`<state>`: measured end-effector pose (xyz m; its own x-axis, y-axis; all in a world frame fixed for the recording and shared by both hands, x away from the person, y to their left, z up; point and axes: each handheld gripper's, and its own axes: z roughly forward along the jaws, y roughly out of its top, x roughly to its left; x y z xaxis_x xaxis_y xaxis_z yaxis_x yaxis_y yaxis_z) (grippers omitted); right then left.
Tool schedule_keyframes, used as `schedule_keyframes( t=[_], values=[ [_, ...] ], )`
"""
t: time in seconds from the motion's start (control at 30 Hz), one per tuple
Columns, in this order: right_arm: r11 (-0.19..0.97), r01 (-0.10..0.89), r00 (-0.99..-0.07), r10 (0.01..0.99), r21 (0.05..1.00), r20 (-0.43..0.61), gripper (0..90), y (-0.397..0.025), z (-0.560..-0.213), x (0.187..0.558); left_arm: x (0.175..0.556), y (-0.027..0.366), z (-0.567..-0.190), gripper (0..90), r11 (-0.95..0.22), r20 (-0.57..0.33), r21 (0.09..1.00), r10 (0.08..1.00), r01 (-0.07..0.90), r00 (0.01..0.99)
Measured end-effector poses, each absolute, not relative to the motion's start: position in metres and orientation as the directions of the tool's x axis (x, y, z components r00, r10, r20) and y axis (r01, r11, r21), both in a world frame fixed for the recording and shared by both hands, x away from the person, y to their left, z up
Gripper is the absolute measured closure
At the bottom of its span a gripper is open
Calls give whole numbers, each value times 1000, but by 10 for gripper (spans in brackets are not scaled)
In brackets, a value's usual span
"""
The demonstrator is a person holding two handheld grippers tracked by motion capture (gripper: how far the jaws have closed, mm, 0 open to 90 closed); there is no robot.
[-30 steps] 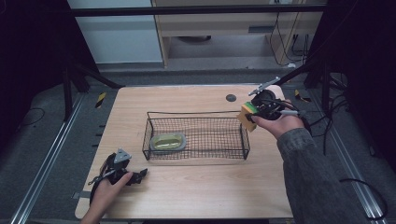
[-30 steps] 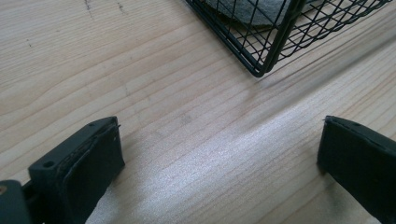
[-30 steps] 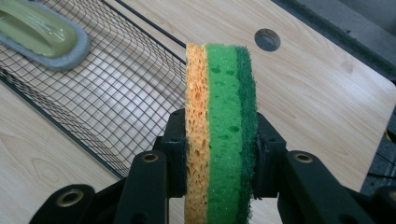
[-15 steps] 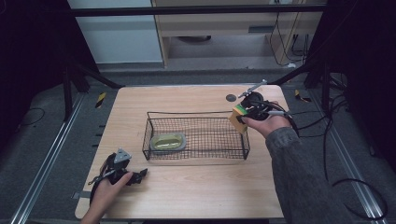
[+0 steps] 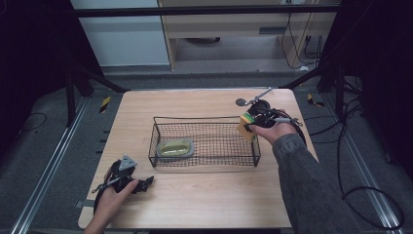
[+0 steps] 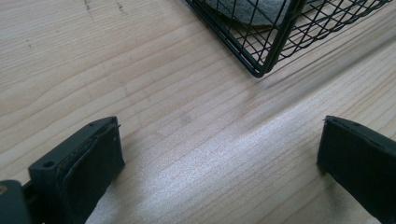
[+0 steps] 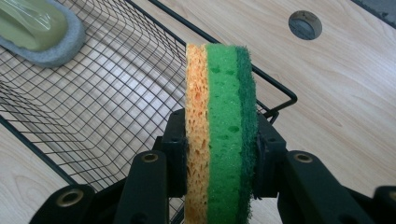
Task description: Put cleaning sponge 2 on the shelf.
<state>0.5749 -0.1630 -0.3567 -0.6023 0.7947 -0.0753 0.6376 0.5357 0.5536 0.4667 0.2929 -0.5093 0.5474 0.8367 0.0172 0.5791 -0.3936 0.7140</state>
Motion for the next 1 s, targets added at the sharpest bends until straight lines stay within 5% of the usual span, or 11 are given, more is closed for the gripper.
schedule_keyframes(
  t=[1.0],
  values=[
    [523, 658, -591, 805, 541, -60, 645, -167, -379, 578, 467, 293, -509, 0, -399, 20, 711, 834, 579, 551]
  ],
)
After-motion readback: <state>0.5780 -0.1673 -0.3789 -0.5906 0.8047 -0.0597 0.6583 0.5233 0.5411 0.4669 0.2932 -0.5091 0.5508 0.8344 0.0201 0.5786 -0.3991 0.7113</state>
